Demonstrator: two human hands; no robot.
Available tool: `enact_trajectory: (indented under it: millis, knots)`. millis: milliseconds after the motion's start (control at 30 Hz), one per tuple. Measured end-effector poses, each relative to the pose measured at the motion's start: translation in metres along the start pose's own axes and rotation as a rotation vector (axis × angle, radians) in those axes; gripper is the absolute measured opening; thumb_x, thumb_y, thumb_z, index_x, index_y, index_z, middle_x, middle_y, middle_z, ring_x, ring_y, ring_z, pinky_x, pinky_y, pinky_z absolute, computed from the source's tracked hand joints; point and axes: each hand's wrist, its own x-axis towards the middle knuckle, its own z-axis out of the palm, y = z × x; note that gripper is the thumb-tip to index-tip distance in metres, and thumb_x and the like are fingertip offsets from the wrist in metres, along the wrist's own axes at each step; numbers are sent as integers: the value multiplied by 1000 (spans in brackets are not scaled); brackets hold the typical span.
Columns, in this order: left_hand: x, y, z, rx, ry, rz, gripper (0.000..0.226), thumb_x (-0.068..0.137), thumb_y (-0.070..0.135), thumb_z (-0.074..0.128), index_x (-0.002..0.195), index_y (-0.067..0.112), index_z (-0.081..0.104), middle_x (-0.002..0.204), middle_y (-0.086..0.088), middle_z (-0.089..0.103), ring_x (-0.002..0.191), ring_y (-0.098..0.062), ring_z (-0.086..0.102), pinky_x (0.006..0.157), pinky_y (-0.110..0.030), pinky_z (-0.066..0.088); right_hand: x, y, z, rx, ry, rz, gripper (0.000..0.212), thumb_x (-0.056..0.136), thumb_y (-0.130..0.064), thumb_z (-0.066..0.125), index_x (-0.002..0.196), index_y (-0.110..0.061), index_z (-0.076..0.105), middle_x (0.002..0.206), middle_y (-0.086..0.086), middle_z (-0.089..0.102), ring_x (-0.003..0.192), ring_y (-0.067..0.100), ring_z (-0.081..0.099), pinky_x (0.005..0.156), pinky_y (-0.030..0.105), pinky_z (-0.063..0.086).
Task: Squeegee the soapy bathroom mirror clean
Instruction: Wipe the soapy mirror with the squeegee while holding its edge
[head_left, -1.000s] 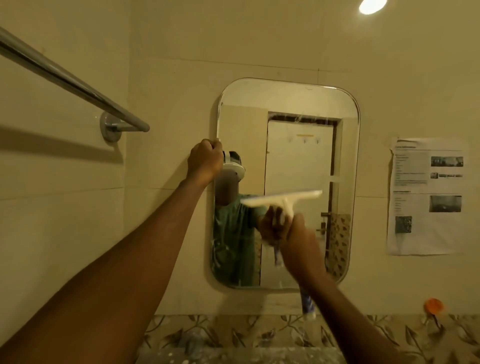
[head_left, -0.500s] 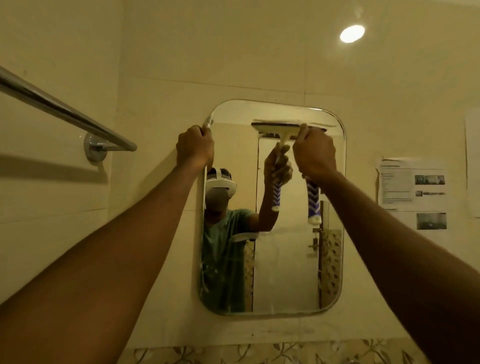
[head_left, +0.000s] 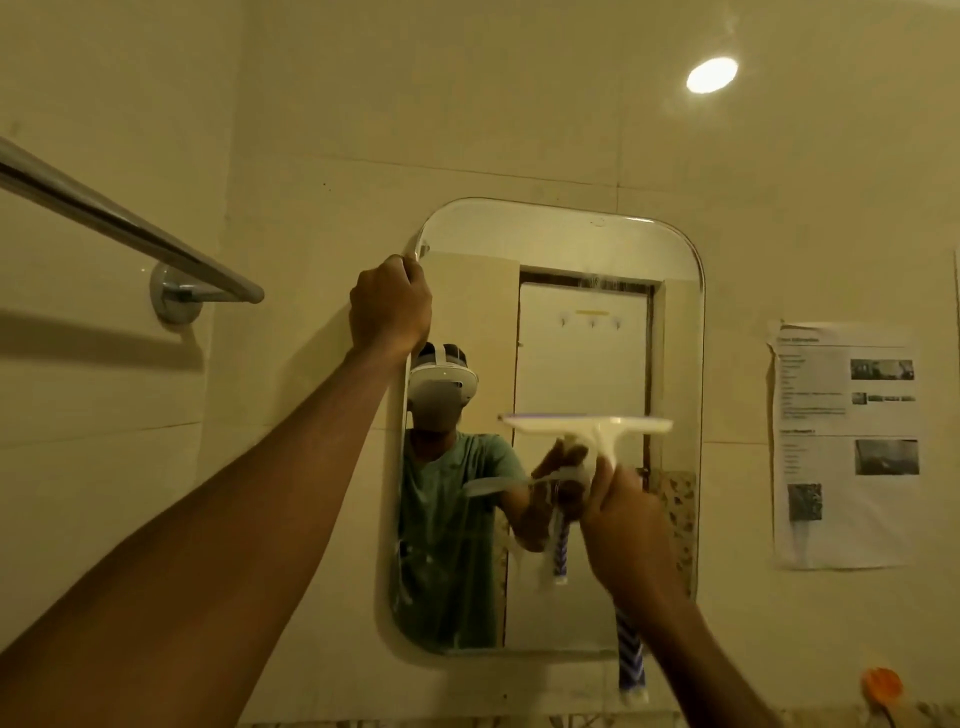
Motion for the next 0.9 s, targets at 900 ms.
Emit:
enact_trajectory:
  millis: [900]
  knots:
    - [-39,-33,-6,149,-29,132,54,104,38,27,92,3,66,81,-17,68,73,-35,64,65,-37,52,13,-7,-3,67,105,71,31,104,-32,30,85,-18,50,65,-6,53,51,3,50,37,10,36]
